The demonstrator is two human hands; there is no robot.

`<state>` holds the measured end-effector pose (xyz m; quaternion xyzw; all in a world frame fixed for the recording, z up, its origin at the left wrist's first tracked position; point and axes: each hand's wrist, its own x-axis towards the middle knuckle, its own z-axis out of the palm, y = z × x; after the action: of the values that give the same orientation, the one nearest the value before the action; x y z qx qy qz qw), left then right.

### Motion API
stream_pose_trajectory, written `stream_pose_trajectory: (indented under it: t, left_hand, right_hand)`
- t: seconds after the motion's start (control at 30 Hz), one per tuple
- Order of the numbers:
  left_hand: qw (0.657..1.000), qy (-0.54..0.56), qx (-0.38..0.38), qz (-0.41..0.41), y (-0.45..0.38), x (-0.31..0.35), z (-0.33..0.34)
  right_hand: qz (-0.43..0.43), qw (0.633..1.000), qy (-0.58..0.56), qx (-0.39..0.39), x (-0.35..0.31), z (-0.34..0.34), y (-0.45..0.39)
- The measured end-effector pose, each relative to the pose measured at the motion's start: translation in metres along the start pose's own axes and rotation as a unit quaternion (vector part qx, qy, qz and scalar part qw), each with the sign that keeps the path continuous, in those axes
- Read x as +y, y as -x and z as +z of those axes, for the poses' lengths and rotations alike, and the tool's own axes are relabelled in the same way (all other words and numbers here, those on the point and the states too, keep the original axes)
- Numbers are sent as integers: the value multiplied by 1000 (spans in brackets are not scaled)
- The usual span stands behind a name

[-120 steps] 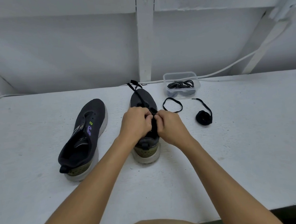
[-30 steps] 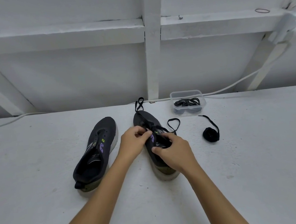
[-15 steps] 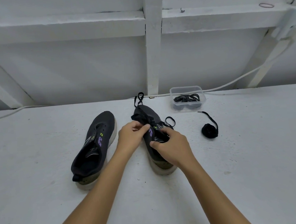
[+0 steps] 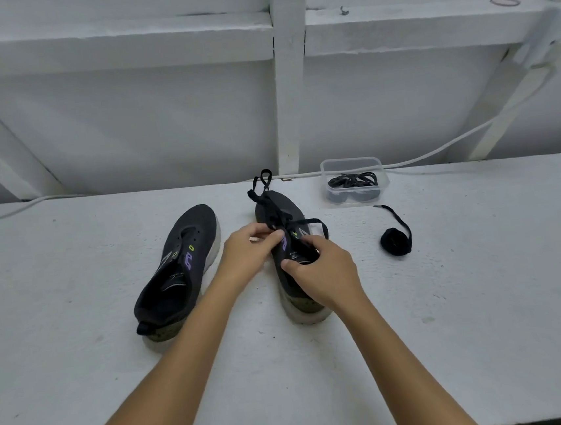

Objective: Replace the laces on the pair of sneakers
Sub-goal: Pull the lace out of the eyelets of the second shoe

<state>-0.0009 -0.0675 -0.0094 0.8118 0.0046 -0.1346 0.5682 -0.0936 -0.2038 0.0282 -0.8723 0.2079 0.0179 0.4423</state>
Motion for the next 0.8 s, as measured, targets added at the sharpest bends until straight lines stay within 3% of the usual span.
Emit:
stream_pose_trajectory:
  t: [0.13, 0.27, 0.33, 0.43, 0.53, 0.63, 0.73, 0.8]
  left_hand:
    - [994, -61, 65, 56, -3, 5, 5]
    - [970, 131, 204, 6, -8, 19, -5]
    - [980, 112, 162, -16, -6, 18, -8]
    - [999, 33, 2, -23, 1, 9, -2]
    - [1000, -6, -3, 30, 1, 2, 4]
    - [995, -43, 60, 60, -1, 7, 1]
    - [972, 116, 202, 9, -5, 13, -1]
    - [957, 182, 223, -31, -5, 15, -1]
  right_hand:
    - [-3, 1000, 8, 2, 0, -1, 0]
    - [1, 1000, 2, -5, 2, 1, -1]
    - [3, 1000, 18, -11, 3, 2, -1]
    - [7, 999, 30, -14, 3, 3, -2]
    - [7, 999, 30, -12, 4, 4, -3]
    - [8, 1000, 25, -12, 4, 3, -3]
    - [10, 1000, 15, -13, 4, 3, -3]
    - [11, 1000, 17, -13, 3, 3, -3]
